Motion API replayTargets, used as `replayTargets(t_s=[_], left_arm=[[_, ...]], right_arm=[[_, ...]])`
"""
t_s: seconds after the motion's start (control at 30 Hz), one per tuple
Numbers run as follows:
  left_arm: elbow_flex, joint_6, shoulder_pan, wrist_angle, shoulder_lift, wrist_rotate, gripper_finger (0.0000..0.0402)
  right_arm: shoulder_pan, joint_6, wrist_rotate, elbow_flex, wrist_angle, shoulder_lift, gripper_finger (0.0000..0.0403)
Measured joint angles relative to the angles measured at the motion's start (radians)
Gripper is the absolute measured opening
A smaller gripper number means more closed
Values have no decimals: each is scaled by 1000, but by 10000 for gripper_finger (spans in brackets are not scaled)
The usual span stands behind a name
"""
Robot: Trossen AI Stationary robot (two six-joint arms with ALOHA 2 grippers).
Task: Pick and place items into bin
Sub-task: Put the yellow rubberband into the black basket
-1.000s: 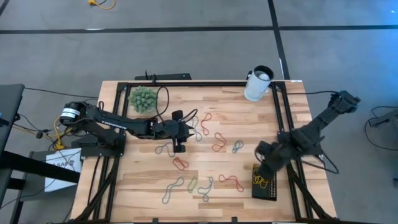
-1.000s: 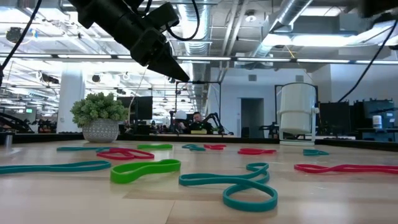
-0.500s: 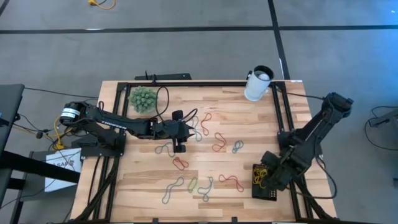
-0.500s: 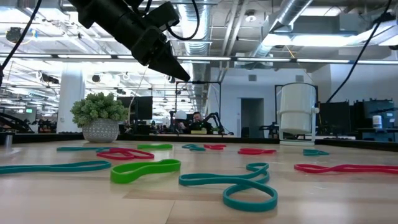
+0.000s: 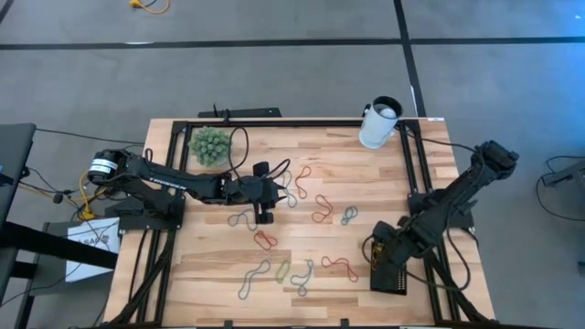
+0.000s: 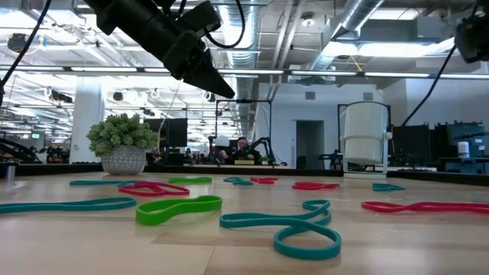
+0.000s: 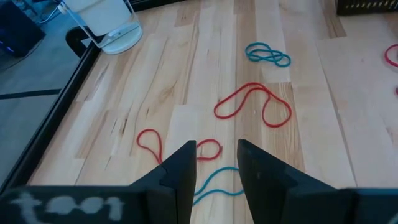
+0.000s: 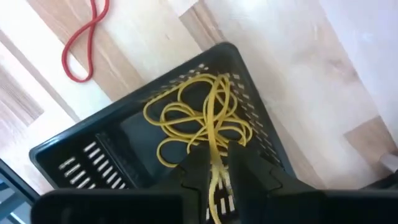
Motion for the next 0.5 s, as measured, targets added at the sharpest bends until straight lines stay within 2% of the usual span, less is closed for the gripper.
replayTargets(t_s=[0.23,0.5], left_arm=[[0,1,0,0,0,0,109],[0,3,0,-1,0,0,109]], right_arm=[[-54,-51,-71,0,-1,0,52],[-64,-103,-83,0,44,0,52]])
